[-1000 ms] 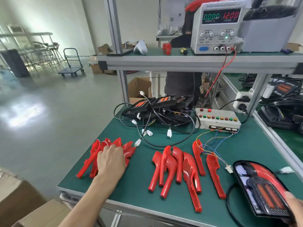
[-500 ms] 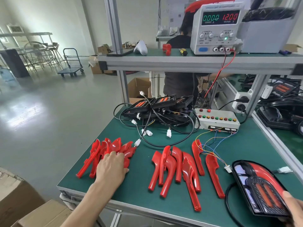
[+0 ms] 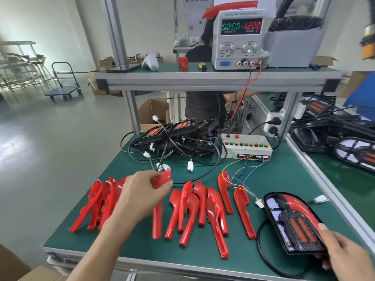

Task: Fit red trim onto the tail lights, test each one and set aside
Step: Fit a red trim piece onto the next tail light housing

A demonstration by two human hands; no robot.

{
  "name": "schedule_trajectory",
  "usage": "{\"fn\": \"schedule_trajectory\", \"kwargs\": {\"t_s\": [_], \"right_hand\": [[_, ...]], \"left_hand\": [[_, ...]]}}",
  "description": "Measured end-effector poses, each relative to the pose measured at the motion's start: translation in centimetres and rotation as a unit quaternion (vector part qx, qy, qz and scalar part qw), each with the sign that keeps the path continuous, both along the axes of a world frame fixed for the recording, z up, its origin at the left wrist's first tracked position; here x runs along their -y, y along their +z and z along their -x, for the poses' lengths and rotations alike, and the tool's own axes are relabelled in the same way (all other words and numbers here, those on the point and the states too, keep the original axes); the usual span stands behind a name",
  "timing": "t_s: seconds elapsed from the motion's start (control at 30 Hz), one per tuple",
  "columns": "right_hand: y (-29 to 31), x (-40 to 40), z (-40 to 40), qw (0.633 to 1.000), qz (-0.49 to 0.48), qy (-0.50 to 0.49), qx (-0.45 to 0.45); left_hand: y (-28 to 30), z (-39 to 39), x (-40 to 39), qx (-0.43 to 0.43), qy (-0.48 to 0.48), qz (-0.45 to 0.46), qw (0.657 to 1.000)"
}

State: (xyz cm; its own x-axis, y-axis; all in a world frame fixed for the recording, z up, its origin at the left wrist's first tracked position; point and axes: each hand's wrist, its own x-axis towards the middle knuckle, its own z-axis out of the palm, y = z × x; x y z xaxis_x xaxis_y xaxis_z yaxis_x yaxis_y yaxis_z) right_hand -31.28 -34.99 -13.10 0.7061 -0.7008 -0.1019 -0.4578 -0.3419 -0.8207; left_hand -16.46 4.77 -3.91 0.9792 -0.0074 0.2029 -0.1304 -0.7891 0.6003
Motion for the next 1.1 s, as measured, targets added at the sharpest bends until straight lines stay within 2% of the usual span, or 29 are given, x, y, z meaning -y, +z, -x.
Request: {"fn": "schedule_trajectory", "kwargs": {"t_s": [0.1,0.2,0.3,0.4,0.57,0.8,0.9,1.1], "right_hand": [[0.8,-0.5,-0.1,0.999,-0.005,0.023,0.047],[0.1,-0.6,-0.1,0.997,-0.018,0.021,0.066],[-0.6,-0.6,-0.1,0.997,-0.015,0.017,0.079],[-1.4,-0.4,-0.3,0.995,-0.019,0.018,0.098],[-1.9,-0.3,-0.5,0.993,-0.018,0.025,0.110],[-2.5,-0.2,-0.5,0.992,-0.029,0.027,0.119],[-2.5,-0.2,-0.6,0.992,-0.032,0.031,0.119],[-2.5,-0.4,-0.5,0.991,-0.031,0.044,0.126]], "left_hand": [[0.5,0.1,6.7,-0.072,-0.109,0.181,0.975],[-0.9,0.3,14.9,-0.147,-0.167,0.229,0.948],[-2.7,0.7,21.3,-0.175,-0.185,0.197,0.947],[-4.2,0.8,24.5,-0.173,-0.194,0.143,0.955],[-5.3,0.4,25.2,-0.142,-0.186,0.070,0.970],[-5.9,0.5,24.9,-0.112,-0.195,0.012,0.974],[-6.5,1.1,25.2,-0.083,-0.196,-0.019,0.977],[-7.6,2.2,25.3,0.029,-0.205,-0.110,0.972]]}}
